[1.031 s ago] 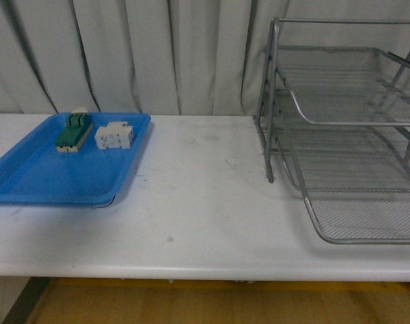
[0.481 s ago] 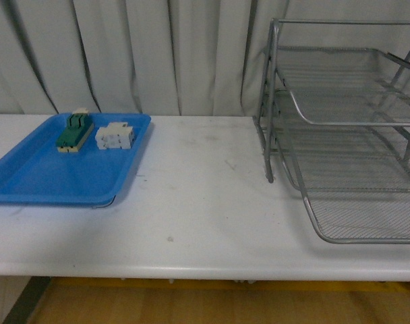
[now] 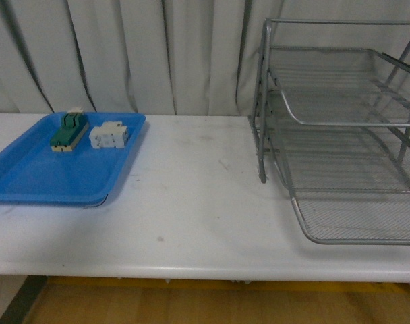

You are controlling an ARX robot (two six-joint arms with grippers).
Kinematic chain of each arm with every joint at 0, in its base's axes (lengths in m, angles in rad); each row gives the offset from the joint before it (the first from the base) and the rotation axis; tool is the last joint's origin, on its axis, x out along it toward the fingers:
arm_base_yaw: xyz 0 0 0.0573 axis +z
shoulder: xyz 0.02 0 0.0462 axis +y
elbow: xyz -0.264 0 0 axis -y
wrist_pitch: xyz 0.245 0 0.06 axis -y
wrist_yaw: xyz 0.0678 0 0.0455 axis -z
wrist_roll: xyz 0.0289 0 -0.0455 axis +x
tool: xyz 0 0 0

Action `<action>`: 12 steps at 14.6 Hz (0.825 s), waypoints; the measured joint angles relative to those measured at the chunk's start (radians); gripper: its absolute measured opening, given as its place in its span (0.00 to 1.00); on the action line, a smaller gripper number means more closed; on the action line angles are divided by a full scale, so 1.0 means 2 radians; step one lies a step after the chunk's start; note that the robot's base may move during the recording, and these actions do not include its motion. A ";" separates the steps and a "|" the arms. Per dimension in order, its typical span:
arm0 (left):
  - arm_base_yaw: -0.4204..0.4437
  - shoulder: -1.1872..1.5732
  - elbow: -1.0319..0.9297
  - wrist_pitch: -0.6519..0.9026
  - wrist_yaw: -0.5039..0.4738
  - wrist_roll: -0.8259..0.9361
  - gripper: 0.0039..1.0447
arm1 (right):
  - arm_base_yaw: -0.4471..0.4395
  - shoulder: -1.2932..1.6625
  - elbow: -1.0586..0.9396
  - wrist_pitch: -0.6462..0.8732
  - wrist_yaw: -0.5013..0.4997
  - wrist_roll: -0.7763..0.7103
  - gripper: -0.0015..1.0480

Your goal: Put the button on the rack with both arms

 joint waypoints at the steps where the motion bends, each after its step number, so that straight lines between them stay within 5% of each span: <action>1: -0.001 0.000 0.000 0.000 0.002 0.000 0.35 | 0.000 0.000 0.000 0.000 0.000 0.000 0.94; 8: -0.005 0.000 0.000 0.001 0.006 0.000 0.35 | 0.000 0.000 0.000 -0.001 0.002 0.000 0.94; 9: -0.013 0.014 0.000 0.039 0.048 0.022 0.35 | 0.000 0.000 0.000 0.002 0.002 0.000 0.94; 12: -0.120 0.216 0.101 0.136 0.114 0.098 0.35 | 0.000 0.000 0.000 0.001 0.001 0.000 0.94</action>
